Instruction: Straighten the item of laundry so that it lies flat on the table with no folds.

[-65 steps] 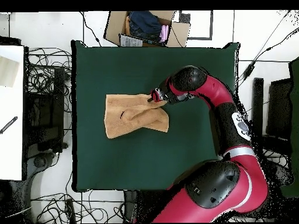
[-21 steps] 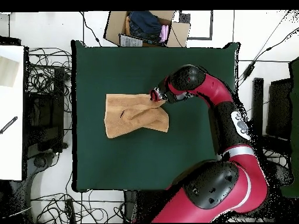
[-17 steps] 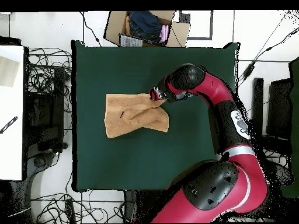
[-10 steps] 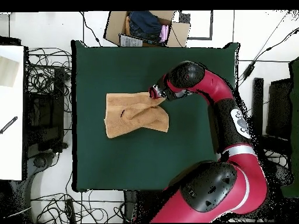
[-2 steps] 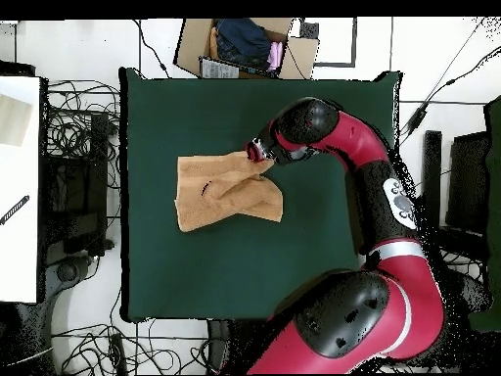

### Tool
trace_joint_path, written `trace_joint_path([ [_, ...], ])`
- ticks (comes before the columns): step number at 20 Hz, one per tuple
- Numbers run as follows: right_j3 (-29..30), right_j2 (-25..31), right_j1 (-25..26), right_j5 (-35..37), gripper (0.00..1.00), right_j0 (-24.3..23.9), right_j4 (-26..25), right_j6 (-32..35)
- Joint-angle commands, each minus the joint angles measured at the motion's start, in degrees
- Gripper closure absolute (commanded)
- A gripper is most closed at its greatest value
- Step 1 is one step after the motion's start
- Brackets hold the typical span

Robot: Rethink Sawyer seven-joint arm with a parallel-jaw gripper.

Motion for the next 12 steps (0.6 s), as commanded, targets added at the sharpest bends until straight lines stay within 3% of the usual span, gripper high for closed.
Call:
trace_joint_path([
  [1,-1.52,0.88,-0.06,-0.06,1.00,1.89,-3.94,-6.17],
  [12,-0.58,0.79,-1.23,-4.05,1.00,1.71,-4.95,-6.60],
])
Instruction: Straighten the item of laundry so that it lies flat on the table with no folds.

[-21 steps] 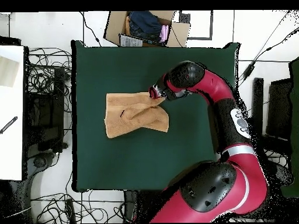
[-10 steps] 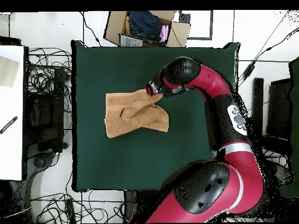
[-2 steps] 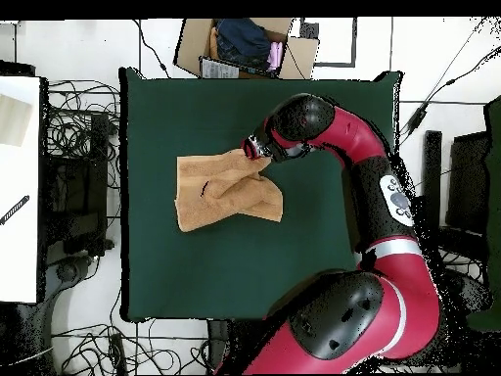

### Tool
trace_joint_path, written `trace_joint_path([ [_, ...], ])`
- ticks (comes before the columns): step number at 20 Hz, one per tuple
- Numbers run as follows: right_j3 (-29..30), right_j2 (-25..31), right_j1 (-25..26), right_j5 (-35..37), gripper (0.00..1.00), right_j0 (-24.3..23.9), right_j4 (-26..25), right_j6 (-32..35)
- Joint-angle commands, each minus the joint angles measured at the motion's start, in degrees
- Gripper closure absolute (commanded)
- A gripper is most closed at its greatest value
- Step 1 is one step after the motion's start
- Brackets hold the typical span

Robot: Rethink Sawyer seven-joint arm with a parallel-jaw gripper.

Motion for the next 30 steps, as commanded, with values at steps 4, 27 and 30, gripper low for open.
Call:
trace_joint_path([
  [4,-1.02,0.94,-0.32,-4.24,1.00,1.25,-5.07,-6.91],
  [27,-2.73,-0.16,-0.63,-3.34,1.00,-0.22,-5.45,-7.09],
  [30,-3.39,-0.21,-0.51,-3.09,1.00,-0.32,-5.46,-7.26],
])
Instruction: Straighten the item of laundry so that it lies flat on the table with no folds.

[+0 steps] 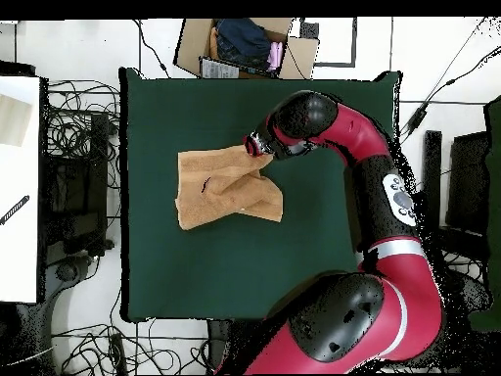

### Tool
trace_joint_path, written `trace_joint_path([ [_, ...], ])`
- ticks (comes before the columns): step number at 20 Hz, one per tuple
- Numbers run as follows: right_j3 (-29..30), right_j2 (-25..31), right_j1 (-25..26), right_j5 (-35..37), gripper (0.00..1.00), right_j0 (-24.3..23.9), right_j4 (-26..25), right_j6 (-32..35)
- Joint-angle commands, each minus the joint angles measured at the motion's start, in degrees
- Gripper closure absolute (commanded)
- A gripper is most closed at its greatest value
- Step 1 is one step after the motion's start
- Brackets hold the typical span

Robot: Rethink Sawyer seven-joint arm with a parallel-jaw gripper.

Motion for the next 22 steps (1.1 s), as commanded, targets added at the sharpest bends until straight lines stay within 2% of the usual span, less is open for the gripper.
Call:
trace_joint_path([
  [1,-2.09,-0.33,-0.35,-3.38,1.00,-0.52,-5.41,-7.06],
  [13,-5.23,-0.68,0.63,-0.31,1.00,-0.53,-5.24,-7.86],
  [22,-7.68,0.24,2.09,0.24,1.00,-0.99,-5.47,-11.28],
])
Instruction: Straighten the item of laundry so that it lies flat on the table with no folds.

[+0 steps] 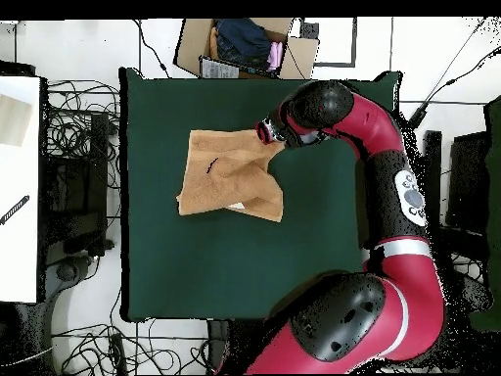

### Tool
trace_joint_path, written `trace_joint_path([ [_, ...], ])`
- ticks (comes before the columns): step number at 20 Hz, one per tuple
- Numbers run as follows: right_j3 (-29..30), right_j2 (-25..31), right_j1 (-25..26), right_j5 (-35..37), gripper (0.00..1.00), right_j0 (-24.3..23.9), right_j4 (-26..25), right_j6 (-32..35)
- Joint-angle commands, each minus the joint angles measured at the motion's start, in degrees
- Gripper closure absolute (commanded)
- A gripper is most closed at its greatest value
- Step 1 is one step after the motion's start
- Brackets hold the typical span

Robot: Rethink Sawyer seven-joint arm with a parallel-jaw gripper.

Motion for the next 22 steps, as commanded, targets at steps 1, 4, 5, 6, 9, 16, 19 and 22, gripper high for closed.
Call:
trace_joint_path([
  [1,-3.10,0.45,2.05,0.67,1.00,-0.66,-5.40,-11.62],
  [4,-3.72,0.83,2.42,1.11,1.00,-0.68,-5.30,-12.63],
  [5,-4.17,0.88,2.60,1.49,1.00,-0.59,-5.33,-12.94],
  [6,-4.21,0.96,2.66,1.50,1.00,-0.62,-5.31,-13.17],
  [9,-4.77,1.14,2.90,1.77,1.00,-0.56,-5.29,-13.93],
  [16,-5.45,1.02,3.11,2.14,1.00,-0.63,-5.17,-15.20],
  [19,-5.51,1.05,3.20,2.26,1.00,-0.73,-5.15,-15.55],
  [22,-5.34,1.08,3.19,2.23,1.00,-0.80,-5.13,-15.72],
])
